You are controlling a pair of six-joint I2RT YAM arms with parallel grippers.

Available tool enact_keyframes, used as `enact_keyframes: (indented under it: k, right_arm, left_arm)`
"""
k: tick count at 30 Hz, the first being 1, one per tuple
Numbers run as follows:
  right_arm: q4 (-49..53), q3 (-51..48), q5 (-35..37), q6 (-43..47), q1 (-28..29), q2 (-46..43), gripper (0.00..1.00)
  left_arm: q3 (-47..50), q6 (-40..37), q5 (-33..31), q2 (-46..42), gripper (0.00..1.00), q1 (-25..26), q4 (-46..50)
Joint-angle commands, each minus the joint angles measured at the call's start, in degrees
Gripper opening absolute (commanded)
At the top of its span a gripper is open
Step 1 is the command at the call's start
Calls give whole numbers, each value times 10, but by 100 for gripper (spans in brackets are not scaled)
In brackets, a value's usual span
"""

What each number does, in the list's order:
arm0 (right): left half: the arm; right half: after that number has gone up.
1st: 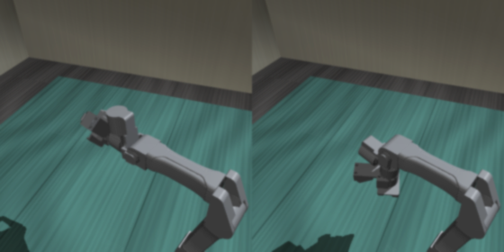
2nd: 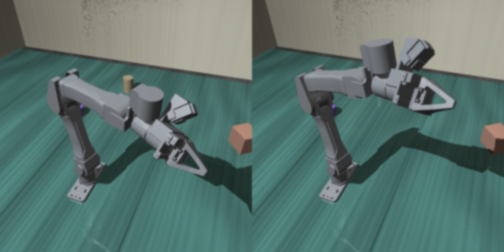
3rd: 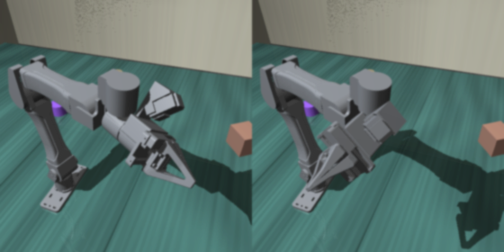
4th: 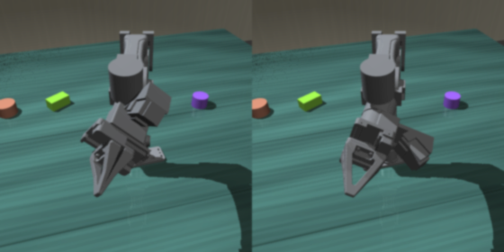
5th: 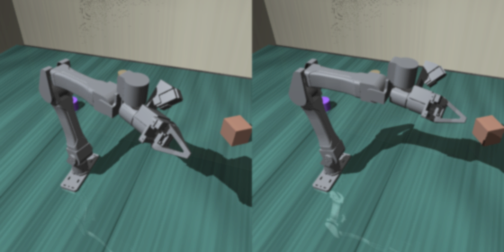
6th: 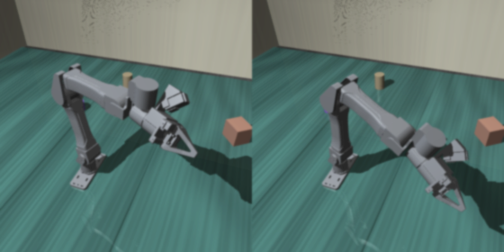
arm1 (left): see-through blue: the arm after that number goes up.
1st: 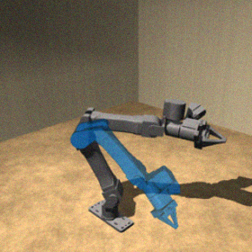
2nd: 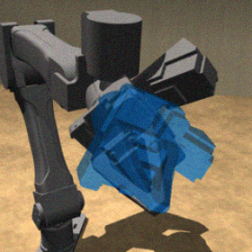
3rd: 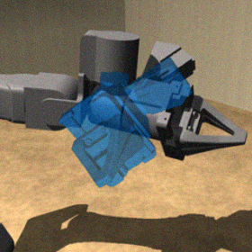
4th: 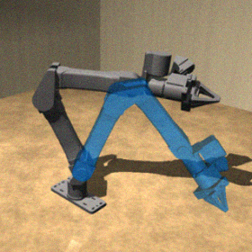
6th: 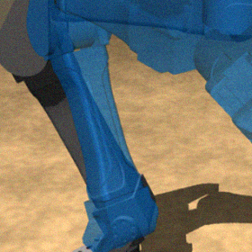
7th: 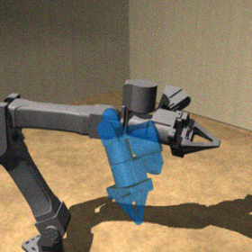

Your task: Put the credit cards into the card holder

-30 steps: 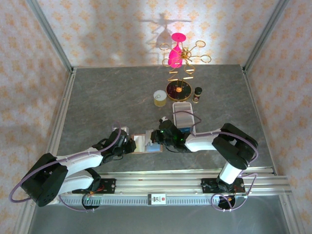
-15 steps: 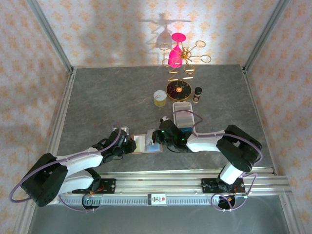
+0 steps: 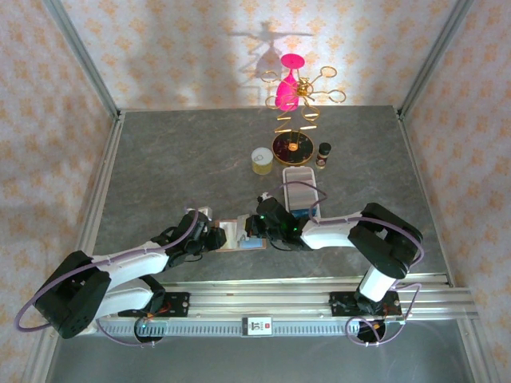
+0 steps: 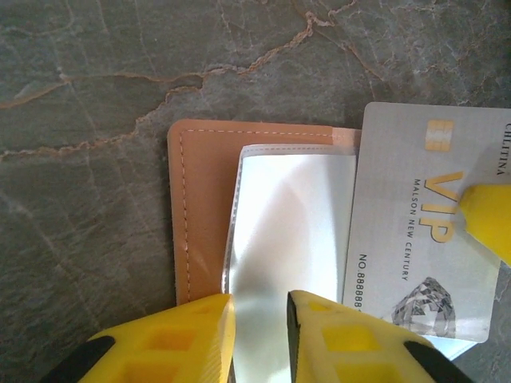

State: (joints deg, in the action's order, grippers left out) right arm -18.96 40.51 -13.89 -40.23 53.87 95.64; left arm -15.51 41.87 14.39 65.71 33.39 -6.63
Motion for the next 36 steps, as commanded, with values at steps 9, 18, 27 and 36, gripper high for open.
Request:
enact_keyframes:
  k: [9, 18, 27, 36]
  right_arm:
    - [3, -31, 65, -8, 4, -71, 0]
    - [-5, -36, 51, -10, 4, -55, 0]
    - [-29, -65, 73, -35, 4, -66, 0]
    - [-53, -106, 103, -64, 4, -116, 0]
  left_arm:
    - [-79, -29, -105, -6, 39, 35, 158]
    - [-186, -22, -180, 32, 38, 89, 248]
    - [-297, -22, -249, 145, 34, 151, 333]
    - [-315, -2, -259, 227, 41, 170, 338]
